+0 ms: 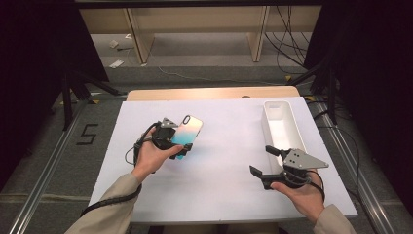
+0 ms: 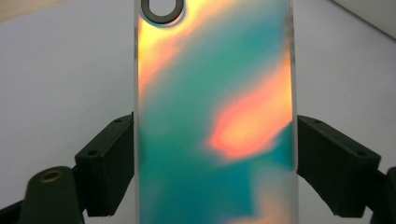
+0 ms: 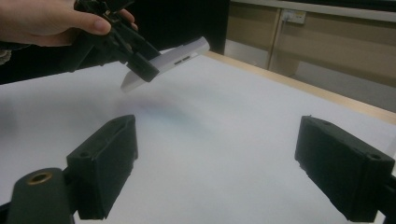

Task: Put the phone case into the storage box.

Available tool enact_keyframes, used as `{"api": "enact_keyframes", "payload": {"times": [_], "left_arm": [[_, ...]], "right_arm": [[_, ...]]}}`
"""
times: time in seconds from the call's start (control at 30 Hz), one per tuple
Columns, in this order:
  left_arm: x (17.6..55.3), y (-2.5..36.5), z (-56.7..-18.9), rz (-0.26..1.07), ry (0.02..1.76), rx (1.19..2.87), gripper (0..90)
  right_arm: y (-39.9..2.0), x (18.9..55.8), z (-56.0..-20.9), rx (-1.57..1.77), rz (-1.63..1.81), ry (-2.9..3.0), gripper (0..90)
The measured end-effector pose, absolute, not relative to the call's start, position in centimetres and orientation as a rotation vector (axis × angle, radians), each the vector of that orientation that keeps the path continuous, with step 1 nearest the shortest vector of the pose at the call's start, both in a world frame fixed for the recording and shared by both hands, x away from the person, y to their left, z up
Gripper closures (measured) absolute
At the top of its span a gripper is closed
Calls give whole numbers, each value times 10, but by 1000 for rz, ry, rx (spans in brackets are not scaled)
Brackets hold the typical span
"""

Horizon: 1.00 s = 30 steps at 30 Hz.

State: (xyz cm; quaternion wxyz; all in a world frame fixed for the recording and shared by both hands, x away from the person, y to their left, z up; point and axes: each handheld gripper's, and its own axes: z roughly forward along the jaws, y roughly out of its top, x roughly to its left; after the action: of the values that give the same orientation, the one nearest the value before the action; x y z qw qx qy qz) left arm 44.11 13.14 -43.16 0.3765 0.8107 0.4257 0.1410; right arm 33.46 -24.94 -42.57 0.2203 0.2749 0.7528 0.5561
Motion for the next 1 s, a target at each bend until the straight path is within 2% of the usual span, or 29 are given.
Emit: {"api": "enact_keyframes", "payload": {"times": [0.33,1.0], "left_arm": [[434,133,-429,373,1068,2061,169],[420,131,-428,388,1029,2042,169]], "right_arm": [[-245,335,-424,760,1527,2085,113],[-239,342,-419,785,1526,2065,121]]}}
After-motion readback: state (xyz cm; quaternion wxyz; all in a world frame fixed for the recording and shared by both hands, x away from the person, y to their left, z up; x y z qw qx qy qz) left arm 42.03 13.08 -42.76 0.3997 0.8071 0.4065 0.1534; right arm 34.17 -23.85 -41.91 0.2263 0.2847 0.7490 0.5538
